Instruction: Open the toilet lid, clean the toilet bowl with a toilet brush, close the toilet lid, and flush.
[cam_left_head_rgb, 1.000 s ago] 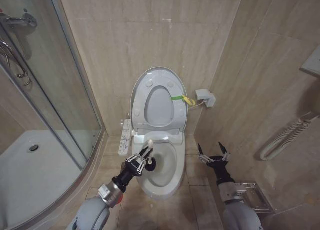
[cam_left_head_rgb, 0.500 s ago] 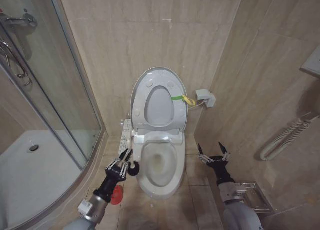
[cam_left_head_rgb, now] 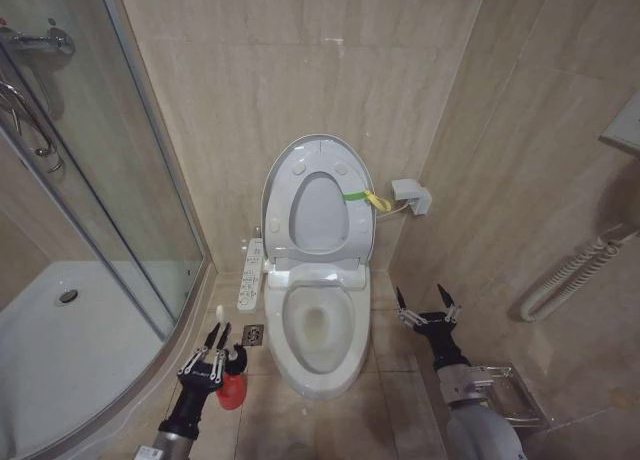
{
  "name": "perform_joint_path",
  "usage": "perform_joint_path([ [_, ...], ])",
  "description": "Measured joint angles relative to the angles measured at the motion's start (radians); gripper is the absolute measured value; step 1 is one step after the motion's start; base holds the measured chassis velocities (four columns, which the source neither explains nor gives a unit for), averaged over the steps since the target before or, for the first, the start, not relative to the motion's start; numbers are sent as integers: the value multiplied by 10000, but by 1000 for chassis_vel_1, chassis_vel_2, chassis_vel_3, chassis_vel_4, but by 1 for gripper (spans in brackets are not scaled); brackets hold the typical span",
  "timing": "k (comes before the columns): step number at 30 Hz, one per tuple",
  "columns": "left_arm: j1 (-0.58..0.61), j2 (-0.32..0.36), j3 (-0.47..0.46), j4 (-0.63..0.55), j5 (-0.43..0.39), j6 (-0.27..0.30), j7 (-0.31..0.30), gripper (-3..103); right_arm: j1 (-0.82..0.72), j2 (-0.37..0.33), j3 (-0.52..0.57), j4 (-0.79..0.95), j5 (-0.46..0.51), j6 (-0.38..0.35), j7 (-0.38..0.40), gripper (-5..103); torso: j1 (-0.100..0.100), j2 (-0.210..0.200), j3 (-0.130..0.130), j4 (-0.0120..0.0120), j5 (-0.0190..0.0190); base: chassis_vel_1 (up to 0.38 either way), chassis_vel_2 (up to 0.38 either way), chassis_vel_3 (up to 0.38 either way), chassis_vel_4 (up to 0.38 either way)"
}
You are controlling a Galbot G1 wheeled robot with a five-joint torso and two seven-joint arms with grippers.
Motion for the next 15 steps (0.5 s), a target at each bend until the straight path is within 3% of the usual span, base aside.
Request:
perform_joint_path([
  [6, -112, -85, -239, 926, -248, -605, 58, 15, 0, 0, 0, 0, 0, 0, 0, 100, 1, 0, 0, 0, 1, 0, 0, 0, 0],
  [10, -517, -125, -519, 2346, -835, -1247, 158, 15, 0, 0, 0, 0, 0, 0, 0, 100, 0, 0, 0, 0, 0, 0, 0, 0, 0],
  [15, -955, 3, -558, 3317, -1462, -1659, 149, 15, 1, 0, 0, 0, 0, 0, 0, 100, 1, -1, 1, 2, 0, 0, 0, 0, 0],
])
